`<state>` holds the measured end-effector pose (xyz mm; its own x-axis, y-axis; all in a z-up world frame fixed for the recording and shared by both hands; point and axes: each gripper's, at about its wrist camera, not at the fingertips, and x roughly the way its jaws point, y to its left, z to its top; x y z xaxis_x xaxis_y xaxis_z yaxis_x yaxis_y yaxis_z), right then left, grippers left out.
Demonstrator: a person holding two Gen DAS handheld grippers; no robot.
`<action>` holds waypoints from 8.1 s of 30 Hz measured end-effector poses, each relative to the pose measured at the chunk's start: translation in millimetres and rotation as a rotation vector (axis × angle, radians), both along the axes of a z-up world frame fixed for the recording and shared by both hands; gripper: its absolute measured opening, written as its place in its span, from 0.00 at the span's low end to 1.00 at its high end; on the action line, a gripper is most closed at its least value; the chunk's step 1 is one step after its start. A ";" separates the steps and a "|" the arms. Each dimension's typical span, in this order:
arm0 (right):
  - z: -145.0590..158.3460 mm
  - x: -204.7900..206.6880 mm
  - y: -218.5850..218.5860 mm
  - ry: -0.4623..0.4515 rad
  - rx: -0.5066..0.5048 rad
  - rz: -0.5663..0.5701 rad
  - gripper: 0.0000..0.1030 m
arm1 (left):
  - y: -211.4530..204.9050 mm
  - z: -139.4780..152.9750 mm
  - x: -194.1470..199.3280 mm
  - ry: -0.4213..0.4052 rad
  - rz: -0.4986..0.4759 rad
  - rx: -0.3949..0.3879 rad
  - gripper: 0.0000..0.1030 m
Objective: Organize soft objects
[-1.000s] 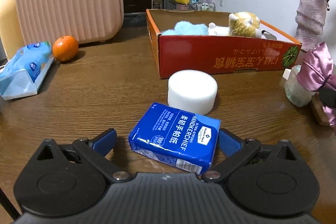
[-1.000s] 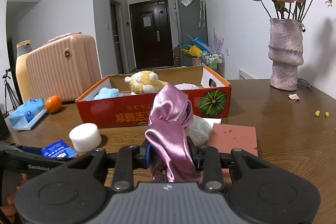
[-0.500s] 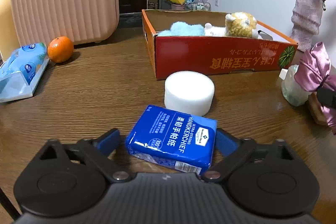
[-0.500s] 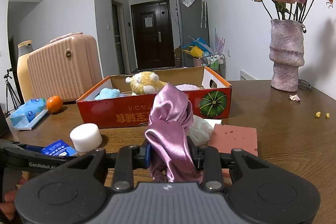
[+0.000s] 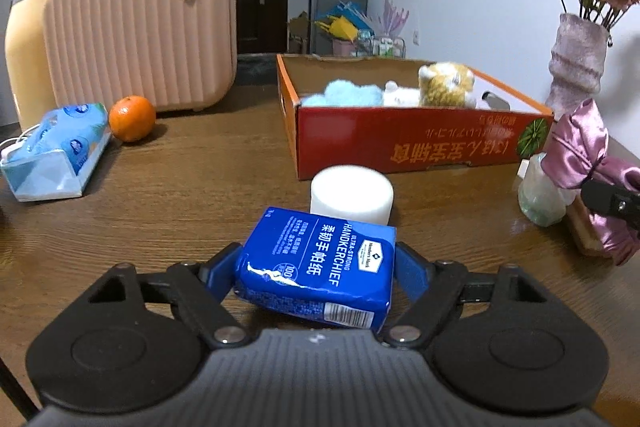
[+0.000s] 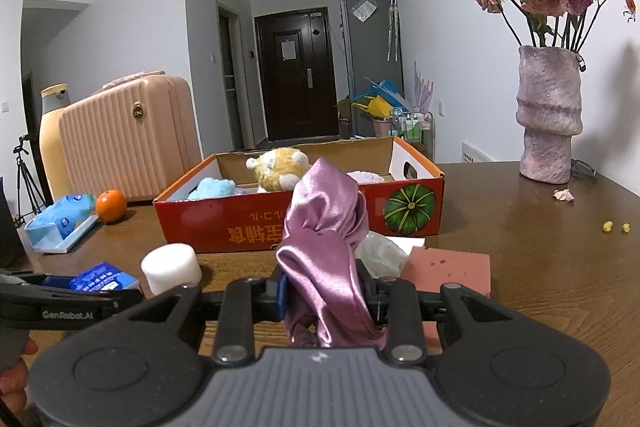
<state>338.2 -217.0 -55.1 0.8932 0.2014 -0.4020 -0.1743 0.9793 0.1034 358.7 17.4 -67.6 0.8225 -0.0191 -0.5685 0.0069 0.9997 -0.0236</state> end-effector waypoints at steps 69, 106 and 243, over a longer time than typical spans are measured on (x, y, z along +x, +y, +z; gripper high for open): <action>37.2 90.0 -26.5 -0.246 0.014 0.027 0.29 | -81.0 68.2 73.3 -0.282 0.161 -0.102 0.79; 43.4 208.1 -20.0 -0.086 -0.069 0.070 0.29 | -79.0 70.8 166.1 -0.275 0.210 -0.116 0.79; 19.8 28.4 -44.3 -0.053 -0.167 -0.048 1.00 | -61.5 36.5 9.7 -0.189 0.192 -0.052 1.00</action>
<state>366.5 -261.4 -35.3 0.9211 0.0925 -0.3782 -0.1279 0.9893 -0.0695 368.4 -44.1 -31.1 0.9052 0.1220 -0.4070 -0.1731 0.9807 -0.0912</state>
